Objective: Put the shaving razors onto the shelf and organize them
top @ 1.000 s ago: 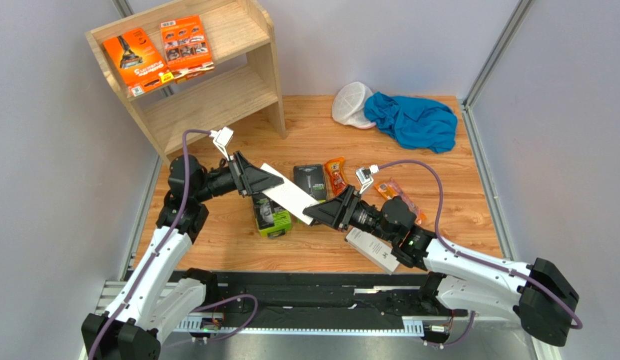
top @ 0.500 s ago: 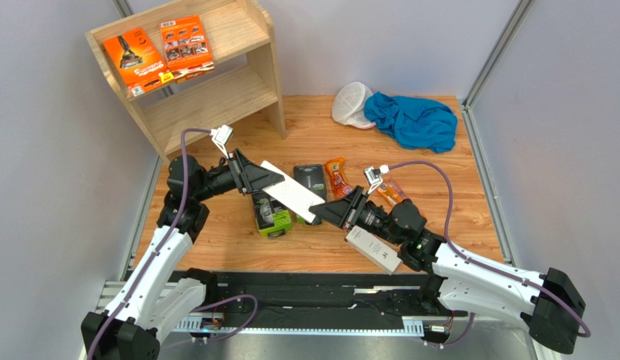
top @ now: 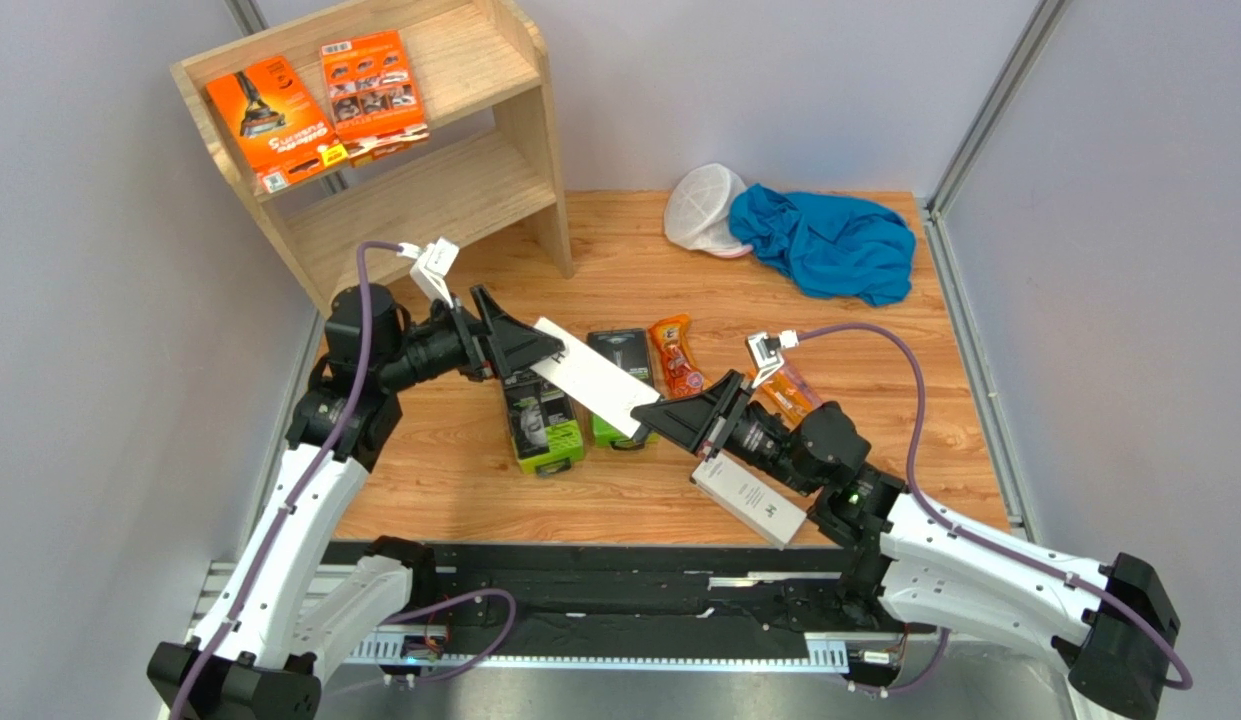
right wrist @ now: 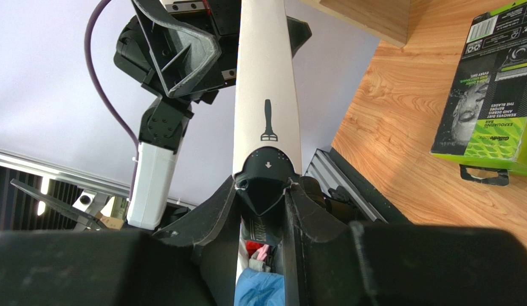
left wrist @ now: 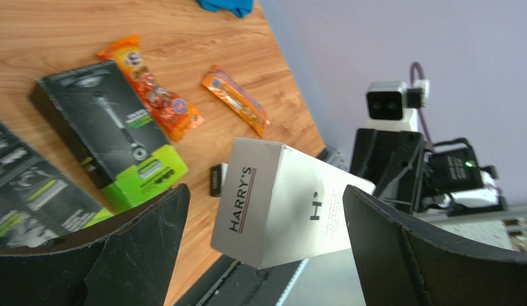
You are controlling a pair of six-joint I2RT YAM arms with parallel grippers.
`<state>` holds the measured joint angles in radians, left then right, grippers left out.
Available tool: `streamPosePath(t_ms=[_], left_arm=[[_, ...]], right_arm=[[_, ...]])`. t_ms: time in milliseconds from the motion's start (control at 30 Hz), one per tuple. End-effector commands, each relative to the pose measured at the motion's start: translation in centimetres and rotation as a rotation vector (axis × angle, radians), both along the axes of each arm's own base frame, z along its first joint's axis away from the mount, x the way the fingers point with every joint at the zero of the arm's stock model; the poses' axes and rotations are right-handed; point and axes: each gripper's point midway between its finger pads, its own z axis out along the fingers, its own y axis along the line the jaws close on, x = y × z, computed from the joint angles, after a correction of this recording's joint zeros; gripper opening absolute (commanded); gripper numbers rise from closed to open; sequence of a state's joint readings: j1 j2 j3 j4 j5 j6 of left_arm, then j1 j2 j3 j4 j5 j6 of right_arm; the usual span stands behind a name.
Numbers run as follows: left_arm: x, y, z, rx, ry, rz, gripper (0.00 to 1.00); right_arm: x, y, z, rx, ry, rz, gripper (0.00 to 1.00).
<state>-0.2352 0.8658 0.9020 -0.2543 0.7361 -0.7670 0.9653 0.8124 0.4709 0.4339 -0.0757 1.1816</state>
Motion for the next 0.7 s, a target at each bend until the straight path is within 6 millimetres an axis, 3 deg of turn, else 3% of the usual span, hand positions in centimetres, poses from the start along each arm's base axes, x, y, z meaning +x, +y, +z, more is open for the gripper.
streamPosePath(t_ms=[0, 67, 100, 200, 333, 433, 633, 667], left_arm=[[0.4, 2.5, -1.6, 0.198, 0.004, 0.11, 0.99], [1.6, 4.8, -2.3, 0.289, 0.042, 0.257, 0.99], [1.2, 6.0, -3.8, 0.349, 0.111, 0.31, 0.99], [1.3, 10.2, -5.0, 0.467, 0.169, 0.532, 0.99], [0.3, 15.2, -4.6, 0.561, 0.159, 0.783, 0.99], [-0.6, 17.9, -4.8, 0.66, 0.191, 0.887, 0.99], [-1.0, 17.7, -5.4, 0.697, 0.189, 0.842, 0.99], [-0.9, 17.5, -5.6, 0.697, 0.189, 0.831, 0.99]], right_arm=[[0.6, -0.8, 2.5, 0.043, -0.059, -0.058, 0.14], [0.7, -0.8, 2.3, 0.028, -0.057, -0.065, 0.14], [0.8, -0.8, 2.8, 0.028, -0.067, -0.071, 0.14], [1.0, -0.5, 3.0, -0.001, -0.077, -0.069, 0.13], [1.3, -0.2, 3.8, -0.049, -0.096, -0.077, 0.13], [1.6, -0.4, 4.2, -0.059, -0.102, -0.092, 0.12], [2.9, 0.0, 5.0, -0.076, -0.114, -0.139, 0.12], [3.0, 0.1, 6.3, -0.066, -0.131, -0.14, 0.12]])
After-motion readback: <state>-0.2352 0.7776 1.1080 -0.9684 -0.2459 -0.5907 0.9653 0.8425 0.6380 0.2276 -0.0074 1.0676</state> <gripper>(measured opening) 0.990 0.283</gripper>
